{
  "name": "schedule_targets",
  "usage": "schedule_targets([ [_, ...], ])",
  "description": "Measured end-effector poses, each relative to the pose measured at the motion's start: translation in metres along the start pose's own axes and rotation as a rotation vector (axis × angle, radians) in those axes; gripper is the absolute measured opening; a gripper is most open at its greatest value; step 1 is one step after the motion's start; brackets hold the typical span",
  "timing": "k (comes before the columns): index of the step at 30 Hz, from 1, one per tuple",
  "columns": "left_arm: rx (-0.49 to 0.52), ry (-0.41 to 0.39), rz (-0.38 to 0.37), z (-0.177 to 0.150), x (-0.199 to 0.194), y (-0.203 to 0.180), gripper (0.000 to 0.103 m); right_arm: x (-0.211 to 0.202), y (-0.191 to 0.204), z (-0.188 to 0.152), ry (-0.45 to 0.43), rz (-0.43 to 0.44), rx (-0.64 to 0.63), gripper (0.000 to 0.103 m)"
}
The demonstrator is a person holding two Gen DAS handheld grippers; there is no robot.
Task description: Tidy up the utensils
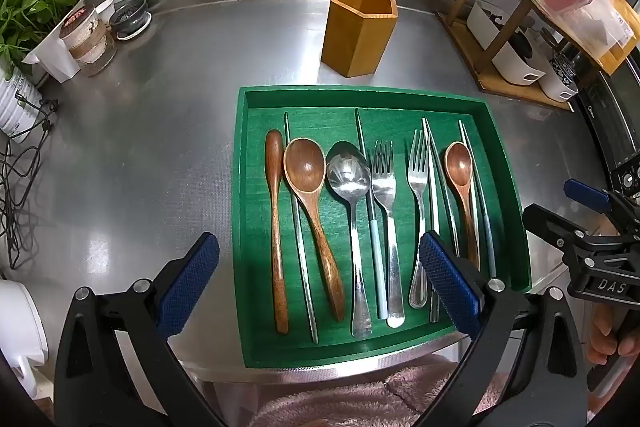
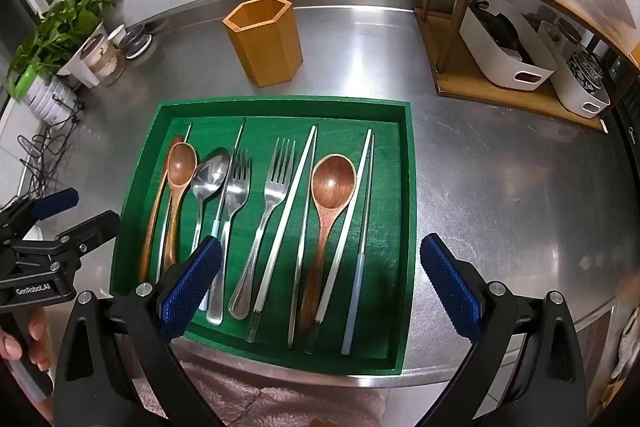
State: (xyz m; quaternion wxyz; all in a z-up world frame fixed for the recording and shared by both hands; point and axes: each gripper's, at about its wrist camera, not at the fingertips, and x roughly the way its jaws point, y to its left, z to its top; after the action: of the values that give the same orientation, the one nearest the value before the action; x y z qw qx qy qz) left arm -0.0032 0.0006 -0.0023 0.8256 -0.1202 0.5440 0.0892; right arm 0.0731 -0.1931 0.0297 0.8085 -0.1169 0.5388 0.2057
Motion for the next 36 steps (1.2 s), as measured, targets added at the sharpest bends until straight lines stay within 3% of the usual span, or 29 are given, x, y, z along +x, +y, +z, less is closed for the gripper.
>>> schedule_targets([
  [36,0.012,0.003,0.003,0.0028,0.0014,-0.0014,0.095,0.0034,0.0009,0.0012,0.016,-0.003,0.003,0.099],
])
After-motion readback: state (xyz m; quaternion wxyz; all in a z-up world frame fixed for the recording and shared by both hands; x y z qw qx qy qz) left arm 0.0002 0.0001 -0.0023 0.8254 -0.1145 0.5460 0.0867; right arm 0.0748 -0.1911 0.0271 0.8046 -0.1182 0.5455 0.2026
